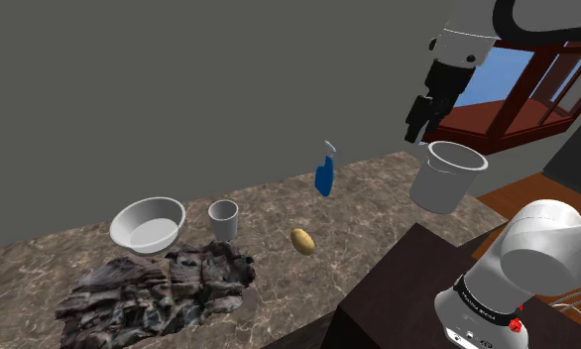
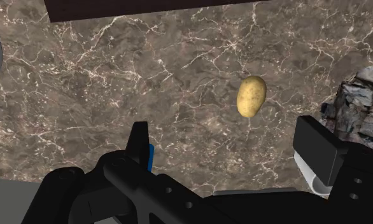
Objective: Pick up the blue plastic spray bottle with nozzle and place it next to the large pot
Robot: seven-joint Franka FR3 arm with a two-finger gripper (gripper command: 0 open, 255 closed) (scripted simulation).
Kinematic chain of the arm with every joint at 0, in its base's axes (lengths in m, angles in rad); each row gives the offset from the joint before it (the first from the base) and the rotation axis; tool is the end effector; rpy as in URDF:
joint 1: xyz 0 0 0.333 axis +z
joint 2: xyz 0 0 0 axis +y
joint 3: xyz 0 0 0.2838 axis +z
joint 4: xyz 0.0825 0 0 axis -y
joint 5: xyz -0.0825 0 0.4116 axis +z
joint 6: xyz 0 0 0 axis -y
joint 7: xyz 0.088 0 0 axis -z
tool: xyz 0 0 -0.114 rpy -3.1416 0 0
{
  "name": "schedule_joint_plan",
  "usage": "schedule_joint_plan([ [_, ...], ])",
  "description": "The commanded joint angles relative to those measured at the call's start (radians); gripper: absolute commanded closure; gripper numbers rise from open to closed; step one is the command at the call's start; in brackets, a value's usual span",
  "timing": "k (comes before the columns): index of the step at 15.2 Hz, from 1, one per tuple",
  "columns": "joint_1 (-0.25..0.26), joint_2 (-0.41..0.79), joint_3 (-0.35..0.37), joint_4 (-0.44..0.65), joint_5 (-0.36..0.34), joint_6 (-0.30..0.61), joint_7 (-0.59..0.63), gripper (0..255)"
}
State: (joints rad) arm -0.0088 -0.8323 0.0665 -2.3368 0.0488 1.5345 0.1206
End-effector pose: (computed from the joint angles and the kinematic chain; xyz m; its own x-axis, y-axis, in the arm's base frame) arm 0.3417 0.0303 0.5825 0.9963 -0.0813 0.0287 -0.0813 -0.9967 -0.0030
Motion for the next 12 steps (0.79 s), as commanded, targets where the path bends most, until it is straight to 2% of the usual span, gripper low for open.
schedule_joint_plan([
  [1, 0.000, 0.000, 0.000, 0.000, 0.000, 0.000, 0.000, 0],
  [12, -0.046, 0.346, -0.048, 0.037, -0.039, 0.298, -0.040, 0],
])
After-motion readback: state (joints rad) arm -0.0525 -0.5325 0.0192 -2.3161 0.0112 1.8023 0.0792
